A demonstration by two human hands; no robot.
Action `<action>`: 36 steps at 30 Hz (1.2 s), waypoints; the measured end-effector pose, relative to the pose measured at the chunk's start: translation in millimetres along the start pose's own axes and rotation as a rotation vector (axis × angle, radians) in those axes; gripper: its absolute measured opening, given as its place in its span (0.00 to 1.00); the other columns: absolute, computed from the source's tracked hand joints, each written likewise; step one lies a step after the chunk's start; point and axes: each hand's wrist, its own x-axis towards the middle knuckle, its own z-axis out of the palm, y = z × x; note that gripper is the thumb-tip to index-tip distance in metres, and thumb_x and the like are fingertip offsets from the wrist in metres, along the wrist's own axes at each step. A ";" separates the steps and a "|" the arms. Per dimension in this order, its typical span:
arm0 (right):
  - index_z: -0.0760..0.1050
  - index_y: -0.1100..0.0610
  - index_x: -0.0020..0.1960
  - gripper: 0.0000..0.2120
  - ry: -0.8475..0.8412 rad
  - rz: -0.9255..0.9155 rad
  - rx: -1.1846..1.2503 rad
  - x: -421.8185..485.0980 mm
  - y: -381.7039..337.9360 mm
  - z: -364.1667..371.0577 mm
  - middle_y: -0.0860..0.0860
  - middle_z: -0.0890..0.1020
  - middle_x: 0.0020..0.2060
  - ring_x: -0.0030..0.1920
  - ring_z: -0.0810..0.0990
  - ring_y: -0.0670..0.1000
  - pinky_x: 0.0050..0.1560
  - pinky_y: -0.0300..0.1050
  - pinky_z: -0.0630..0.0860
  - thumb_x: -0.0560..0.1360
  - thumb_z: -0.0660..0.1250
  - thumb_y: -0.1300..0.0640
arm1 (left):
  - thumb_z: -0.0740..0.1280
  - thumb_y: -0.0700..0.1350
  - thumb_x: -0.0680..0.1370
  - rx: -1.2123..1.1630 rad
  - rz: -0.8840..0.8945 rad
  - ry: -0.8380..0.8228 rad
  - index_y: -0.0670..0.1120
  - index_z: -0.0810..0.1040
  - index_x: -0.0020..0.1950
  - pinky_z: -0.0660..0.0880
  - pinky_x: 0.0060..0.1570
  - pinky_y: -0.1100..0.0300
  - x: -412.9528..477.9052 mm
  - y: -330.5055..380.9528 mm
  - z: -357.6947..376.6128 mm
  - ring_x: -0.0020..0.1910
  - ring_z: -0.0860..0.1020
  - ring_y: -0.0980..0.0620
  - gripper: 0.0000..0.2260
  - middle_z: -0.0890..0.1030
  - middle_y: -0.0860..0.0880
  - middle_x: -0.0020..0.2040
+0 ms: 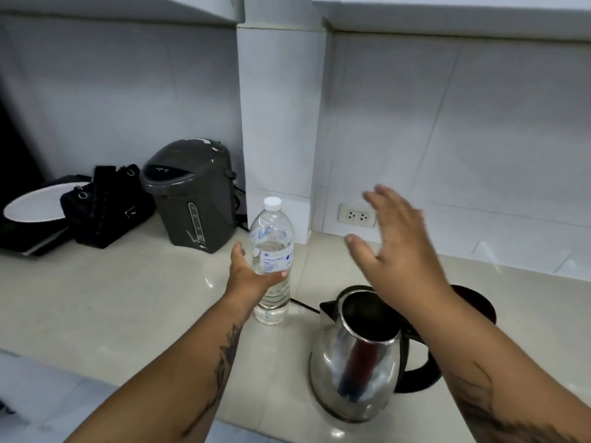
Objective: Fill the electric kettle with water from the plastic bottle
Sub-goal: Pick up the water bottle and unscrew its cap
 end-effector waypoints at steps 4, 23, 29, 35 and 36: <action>0.57 0.54 0.75 0.32 -0.233 -0.122 -0.014 51.3 -35.2 51.2 0.52 0.62 0.75 0.75 0.58 0.53 0.74 0.50 0.55 0.75 0.62 0.47 | 0.82 0.43 0.65 -0.042 -0.022 -0.060 0.54 0.46 0.80 0.67 0.70 0.49 2.8 -2.0 1.3 0.71 0.69 0.48 0.56 0.62 0.49 0.78; 0.75 0.56 0.54 0.21 -0.232 -0.031 -0.356 109.9 -55.7 104.4 0.54 0.75 0.42 0.42 0.73 0.56 0.35 0.46 0.64 0.80 0.49 0.44 | 0.79 0.54 0.58 0.090 0.149 0.034 0.60 0.70 0.58 0.82 0.52 0.49 0.2 -6.1 7.1 0.49 0.83 0.54 0.32 0.82 0.55 0.52; 0.72 0.56 0.47 0.18 -0.106 -0.124 -0.213 100.0 -61.0 50.7 0.50 0.71 0.33 0.37 0.73 0.56 0.34 0.46 0.66 0.79 0.52 0.44 | 0.81 0.47 0.59 0.137 0.291 -0.003 0.62 0.73 0.54 0.78 0.47 0.59 -19.8 28.9 -22.6 0.47 0.82 0.59 0.29 0.83 0.55 0.51; 0.75 0.49 0.53 0.10 -0.151 -0.285 0.024 71.7 -60.3 -26.6 0.49 0.77 0.47 0.47 0.75 0.51 0.48 0.46 0.73 0.78 0.58 0.48 | 0.81 0.42 0.61 0.275 0.417 -0.273 0.66 0.70 0.53 0.75 0.44 0.64 -58.4 86.6 -53.3 0.46 0.81 0.66 0.31 0.82 0.64 0.50; 0.76 0.48 0.53 0.08 -0.172 -0.291 0.082 65.6 -56.9 -38.2 0.48 0.76 0.48 0.48 0.75 0.48 0.48 0.42 0.72 0.78 0.60 0.50 | 0.81 0.43 0.60 0.284 0.426 -0.308 0.66 0.70 0.53 0.76 0.44 0.65 -65.2 93.4 -54.2 0.48 0.81 0.64 0.32 0.81 0.64 0.51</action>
